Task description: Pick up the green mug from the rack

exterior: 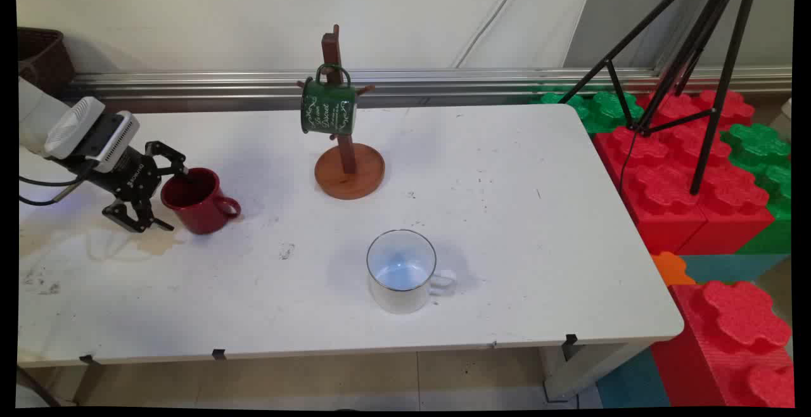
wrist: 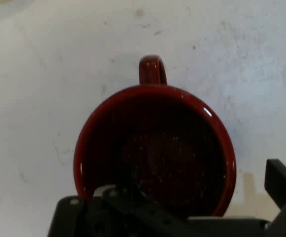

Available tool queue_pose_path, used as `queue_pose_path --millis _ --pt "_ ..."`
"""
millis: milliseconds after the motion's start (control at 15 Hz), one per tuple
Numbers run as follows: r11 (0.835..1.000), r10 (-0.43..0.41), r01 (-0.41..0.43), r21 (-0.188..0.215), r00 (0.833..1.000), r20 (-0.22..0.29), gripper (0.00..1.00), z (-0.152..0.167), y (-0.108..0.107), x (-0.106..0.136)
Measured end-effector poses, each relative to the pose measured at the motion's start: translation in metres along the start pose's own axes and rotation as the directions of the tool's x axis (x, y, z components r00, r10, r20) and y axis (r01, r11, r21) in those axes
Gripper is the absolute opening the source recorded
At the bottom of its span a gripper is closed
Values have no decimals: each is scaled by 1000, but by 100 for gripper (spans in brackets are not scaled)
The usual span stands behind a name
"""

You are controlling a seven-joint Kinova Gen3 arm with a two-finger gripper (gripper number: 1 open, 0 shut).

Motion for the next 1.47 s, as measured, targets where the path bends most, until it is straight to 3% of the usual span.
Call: queue_pose_path --millis 467,733,1133,1467 --pt "997 -79 79 17 996 -43 100 -18 -2 3" --pt "988 -152 155 24 984 -93 100 -34 -3 5" --pt "962 -263 271 15 943 -204 100 -54 -5 15" --pt "938 -335 348 -9 895 -296 100 -67 -8 24"
